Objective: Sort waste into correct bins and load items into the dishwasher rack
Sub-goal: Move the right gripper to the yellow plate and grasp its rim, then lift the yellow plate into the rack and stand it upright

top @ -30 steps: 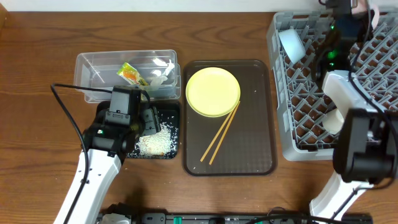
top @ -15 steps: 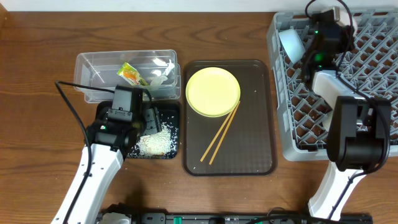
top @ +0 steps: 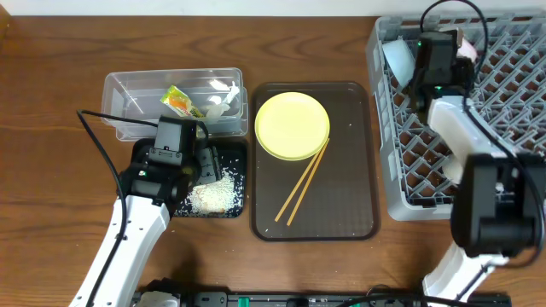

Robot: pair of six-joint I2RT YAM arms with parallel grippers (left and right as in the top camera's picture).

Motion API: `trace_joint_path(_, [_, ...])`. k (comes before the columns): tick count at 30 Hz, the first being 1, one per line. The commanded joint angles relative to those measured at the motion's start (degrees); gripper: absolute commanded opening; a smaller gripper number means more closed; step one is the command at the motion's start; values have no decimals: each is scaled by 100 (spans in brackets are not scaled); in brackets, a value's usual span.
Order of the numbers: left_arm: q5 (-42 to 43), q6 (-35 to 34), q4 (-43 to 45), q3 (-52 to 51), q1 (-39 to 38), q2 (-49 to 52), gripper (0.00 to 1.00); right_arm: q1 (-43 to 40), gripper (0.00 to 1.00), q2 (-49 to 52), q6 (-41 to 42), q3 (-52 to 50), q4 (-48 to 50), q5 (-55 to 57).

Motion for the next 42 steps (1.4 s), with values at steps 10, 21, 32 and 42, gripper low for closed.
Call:
trace_joint_path(10, [-765, 59, -105, 74, 20, -306, 77, 1075, 51, -1930, 2114, 13, -2514, -5285])
trace_joint_path(21, [-820, 55, -251, 72, 24, -549, 77, 2190, 31, -551, 4039, 0, -2754, -4037])
trace_joint_path(32, [-820, 52, -317, 72, 24, -549, 77, 2201, 22, 820, 4450, 0, -1950, -3901])
trace_joint_path(42, [-815, 28, -317, 72, 24, -549, 77, 2149, 1, 680, 4511, 13, -1351, -3692])
